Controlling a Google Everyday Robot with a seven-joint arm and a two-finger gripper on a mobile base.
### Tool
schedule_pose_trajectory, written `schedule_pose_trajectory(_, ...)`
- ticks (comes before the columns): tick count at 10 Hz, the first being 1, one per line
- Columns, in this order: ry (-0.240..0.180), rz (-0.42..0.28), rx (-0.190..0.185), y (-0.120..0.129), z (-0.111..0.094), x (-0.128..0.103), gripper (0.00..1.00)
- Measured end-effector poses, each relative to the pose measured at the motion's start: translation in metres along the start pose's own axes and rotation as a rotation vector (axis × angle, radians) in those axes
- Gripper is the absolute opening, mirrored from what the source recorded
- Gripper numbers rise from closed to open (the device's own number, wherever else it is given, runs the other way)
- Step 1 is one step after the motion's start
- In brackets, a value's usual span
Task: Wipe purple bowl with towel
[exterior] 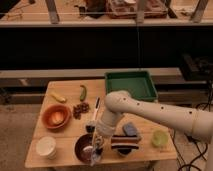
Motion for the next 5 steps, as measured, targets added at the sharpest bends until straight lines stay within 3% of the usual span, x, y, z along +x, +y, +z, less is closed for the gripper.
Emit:
schedule_pose_trajectory(3,-0.003,-0.051,0.008,-0.044,0.008,-0.003,0.0)
schedule_pose_trajectory(5,-0.014,-0.121,0.007,-0.068,0.014,-0.022,0.0)
